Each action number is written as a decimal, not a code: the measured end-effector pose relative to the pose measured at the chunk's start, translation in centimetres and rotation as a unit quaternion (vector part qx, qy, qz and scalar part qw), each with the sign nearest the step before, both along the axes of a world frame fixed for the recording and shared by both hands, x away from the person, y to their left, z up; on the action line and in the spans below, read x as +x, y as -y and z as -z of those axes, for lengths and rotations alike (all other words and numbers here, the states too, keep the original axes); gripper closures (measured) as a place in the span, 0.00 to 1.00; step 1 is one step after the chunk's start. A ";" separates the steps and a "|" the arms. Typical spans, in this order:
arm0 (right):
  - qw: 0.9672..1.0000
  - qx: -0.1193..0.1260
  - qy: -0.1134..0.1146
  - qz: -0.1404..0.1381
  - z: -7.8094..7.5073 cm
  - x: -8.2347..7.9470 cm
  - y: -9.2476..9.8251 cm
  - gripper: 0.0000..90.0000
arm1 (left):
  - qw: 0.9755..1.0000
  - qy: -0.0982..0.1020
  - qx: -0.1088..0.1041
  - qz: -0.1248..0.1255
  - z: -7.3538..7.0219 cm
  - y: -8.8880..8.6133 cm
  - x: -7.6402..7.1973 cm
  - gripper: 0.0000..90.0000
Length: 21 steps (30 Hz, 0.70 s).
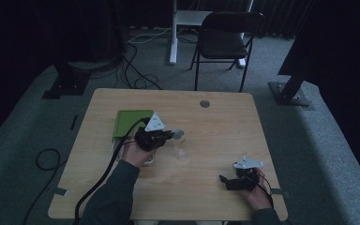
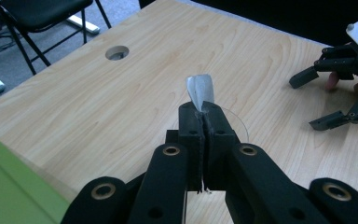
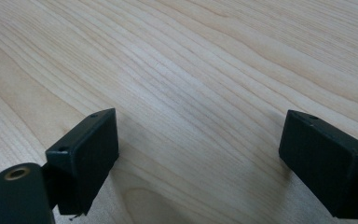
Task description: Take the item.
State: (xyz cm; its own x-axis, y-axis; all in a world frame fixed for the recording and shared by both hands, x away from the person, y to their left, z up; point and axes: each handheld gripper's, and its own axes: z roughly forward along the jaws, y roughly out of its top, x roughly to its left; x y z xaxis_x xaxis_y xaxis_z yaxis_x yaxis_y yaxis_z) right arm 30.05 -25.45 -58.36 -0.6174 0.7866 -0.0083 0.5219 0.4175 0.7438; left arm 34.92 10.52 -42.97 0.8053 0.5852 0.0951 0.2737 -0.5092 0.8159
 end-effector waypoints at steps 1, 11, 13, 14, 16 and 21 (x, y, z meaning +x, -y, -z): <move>1.000 0.000 0.000 0.000 0.0 0.0 0.0 0.13 | 1.000 0.000 0.001 0.000 0.1 0.1 0.0 0.99; 1.000 0.000 0.000 0.000 0.0 0.0 0.0 0.13 | 1.000 -0.005 0.015 -0.001 0.9 0.8 0.2 0.99; 1.000 0.000 0.000 0.000 0.0 0.0 0.0 0.13 | 1.000 -0.006 0.016 0.000 1.1 1.0 0.3 0.99; 1.000 0.000 0.000 0.000 0.0 0.0 0.0 0.13 | 1.000 -0.007 0.017 0.001 1.1 1.0 0.3 0.99; 1.000 0.000 0.000 0.000 0.0 0.0 0.0 0.13 | 1.000 -0.008 0.018 0.001 1.3 1.2 0.4 0.99; 1.000 0.000 0.000 0.000 0.0 0.0 0.0 0.13 | 1.000 -0.013 0.024 0.002 1.7 1.5 0.6 0.98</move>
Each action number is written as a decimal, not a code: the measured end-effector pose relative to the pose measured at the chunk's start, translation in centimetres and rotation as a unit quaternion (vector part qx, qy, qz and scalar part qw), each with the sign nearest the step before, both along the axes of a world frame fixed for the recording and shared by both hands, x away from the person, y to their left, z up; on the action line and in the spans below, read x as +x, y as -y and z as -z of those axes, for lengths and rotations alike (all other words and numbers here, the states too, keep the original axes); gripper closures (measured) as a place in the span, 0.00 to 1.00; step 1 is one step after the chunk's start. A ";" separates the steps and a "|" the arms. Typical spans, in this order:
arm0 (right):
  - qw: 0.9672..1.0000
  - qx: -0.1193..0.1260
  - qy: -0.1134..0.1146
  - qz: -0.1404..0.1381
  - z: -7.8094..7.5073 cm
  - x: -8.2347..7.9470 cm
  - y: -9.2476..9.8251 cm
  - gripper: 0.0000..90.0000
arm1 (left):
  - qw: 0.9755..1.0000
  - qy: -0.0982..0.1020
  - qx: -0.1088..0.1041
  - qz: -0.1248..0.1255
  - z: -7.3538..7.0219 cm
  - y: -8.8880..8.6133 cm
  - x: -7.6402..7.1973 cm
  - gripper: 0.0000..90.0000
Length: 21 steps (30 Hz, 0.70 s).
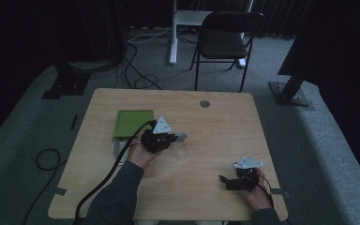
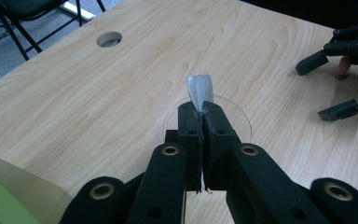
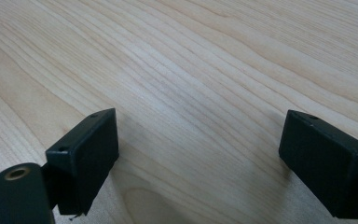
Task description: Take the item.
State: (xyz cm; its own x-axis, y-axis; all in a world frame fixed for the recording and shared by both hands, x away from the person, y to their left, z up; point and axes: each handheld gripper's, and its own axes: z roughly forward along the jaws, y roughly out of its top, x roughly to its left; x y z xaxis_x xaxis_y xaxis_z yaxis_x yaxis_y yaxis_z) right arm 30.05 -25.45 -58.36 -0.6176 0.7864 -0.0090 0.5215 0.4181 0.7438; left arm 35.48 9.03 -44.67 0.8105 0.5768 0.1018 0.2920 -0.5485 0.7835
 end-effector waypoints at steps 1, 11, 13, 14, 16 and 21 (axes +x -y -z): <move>1.000 0.000 0.000 0.000 0.0 0.0 0.0 0.13 | 1.000 -0.001 0.001 0.001 0.1 0.1 0.0 0.98; 1.000 -0.001 0.000 0.000 0.0 0.0 0.0 0.13 | 1.000 -0.008 0.002 0.008 0.5 0.2 0.1 0.76; 1.000 0.000 0.000 0.000 0.0 0.0 0.0 0.13 | 1.000 -0.004 -0.002 0.006 0.2 -0.1 -0.1 0.75; 1.000 0.000 0.000 0.000 0.0 0.0 0.0 0.13 | 1.000 -0.003 -0.004 0.005 0.1 -0.2 -0.2 0.74; 1.000 0.000 0.000 0.000 0.0 0.0 0.0 0.13 | 1.000 -0.001 -0.003 0.005 0.0 -0.4 -0.3 0.72; 1.000 0.000 0.000 0.000 0.0 0.0 0.0 0.13 | 1.000 0.008 -0.006 -0.003 -0.5 -1.5 -1.1 0.70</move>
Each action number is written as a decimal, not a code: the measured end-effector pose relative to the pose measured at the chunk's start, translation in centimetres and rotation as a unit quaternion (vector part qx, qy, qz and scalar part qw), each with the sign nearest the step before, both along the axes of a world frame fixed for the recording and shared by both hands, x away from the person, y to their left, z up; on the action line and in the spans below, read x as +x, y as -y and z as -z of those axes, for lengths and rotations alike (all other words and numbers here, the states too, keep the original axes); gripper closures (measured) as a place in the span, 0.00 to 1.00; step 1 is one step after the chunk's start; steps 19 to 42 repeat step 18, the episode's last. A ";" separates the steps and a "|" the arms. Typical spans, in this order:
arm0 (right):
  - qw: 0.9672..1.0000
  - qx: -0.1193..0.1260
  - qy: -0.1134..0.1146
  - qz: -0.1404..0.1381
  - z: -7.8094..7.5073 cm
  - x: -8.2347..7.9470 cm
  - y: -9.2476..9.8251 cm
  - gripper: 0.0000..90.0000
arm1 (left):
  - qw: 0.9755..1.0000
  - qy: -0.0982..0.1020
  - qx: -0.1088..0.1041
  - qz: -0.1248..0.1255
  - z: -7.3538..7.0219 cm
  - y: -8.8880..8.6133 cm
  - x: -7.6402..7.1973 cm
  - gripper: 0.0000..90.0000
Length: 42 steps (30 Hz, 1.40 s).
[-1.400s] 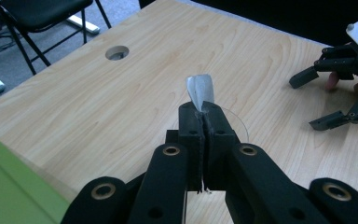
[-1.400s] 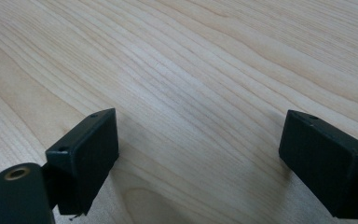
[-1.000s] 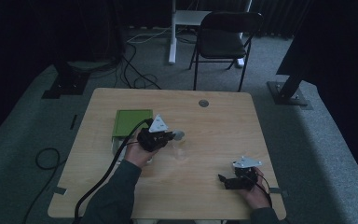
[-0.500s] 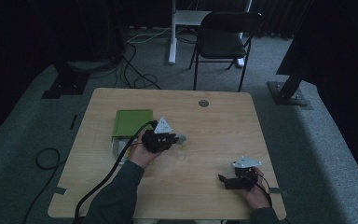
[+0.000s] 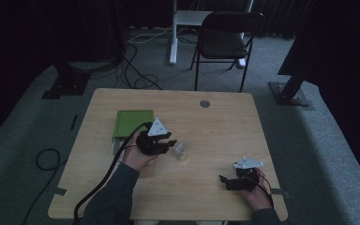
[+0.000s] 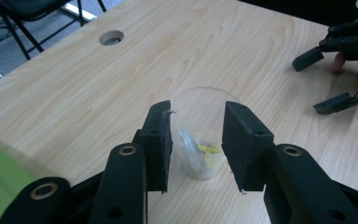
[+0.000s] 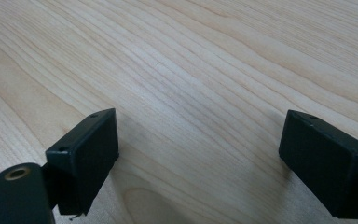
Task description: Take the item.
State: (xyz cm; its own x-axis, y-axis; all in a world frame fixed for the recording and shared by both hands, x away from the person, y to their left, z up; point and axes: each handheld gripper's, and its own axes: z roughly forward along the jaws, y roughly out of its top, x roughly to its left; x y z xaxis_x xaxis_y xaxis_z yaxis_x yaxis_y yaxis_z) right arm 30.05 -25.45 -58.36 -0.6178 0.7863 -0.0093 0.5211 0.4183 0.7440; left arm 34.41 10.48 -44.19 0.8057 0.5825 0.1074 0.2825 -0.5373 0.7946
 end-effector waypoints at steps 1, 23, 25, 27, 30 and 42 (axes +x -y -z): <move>1.000 0.000 0.000 0.000 0.0 0.0 0.0 0.13 | 1.000 0.001 -0.008 -0.007 0.0 -0.7 -0.3 0.70; 1.000 0.000 -0.001 0.000 0.0 0.0 0.0 0.13 | 0.998 0.001 -0.013 -0.053 0.5 -5.8 -2.6 0.69; 1.000 0.000 -0.001 0.000 0.0 0.0 0.0 0.13 | 0.998 0.001 -0.013 -0.053 0.5 -5.8 -2.6 0.69; 1.000 0.000 -0.001 0.000 0.0 0.0 0.0 0.13 | 0.998 0.001 -0.013 -0.053 0.5 -5.8 -2.6 0.69; 1.000 0.000 -0.001 0.000 0.0 0.0 0.0 0.13 | 0.998 0.001 -0.013 -0.053 0.5 -5.8 -2.6 0.69; 1.000 0.000 -0.001 0.000 0.0 0.0 0.0 0.13 | 0.998 0.001 -0.013 -0.053 0.5 -5.8 -2.6 0.69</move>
